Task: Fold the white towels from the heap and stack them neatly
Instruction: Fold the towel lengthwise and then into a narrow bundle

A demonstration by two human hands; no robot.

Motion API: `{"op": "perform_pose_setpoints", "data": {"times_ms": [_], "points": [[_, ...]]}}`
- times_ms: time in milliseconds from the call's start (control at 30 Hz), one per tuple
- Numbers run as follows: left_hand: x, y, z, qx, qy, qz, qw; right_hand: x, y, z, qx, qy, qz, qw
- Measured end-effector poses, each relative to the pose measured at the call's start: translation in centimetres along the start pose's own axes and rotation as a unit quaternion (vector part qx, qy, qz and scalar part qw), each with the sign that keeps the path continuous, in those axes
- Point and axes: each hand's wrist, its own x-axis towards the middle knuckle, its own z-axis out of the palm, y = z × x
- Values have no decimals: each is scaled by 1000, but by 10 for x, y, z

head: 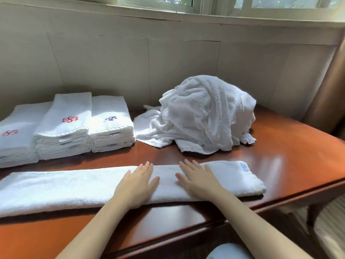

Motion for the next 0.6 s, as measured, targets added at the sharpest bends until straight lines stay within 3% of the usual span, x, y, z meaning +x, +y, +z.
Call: {"op": "perform_pose_setpoints", "data": {"times_ms": [167, 233, 300, 367, 467, 533, 600], "points": [[-10, -20, -11, 28, -19, -50, 998, -1, 0, -11, -21, -7, 8, 1000], [-22, -53, -26, 40, -16, -136, 990, -2, -13, -11, -89, 1, 40, 995], [-42, -93, -39, -24, 61, -271, 960, -2, -37, -10, -142, 37, 31, 989], [-65, -129, -44, -125, 202, -398, 886, 0, -70, -5, -113, 62, -29, 991], [-93, -163, -42, -271, 358, -510, 734, 0, -117, 13, -79, 55, -125, 987], [-104, -174, -40, -368, 423, -530, 637, 2, -140, 29, -76, 22, -150, 985], [-108, -180, -41, -475, 484, -499, 541, 7, -152, 38, -70, -28, -135, 988]]}}
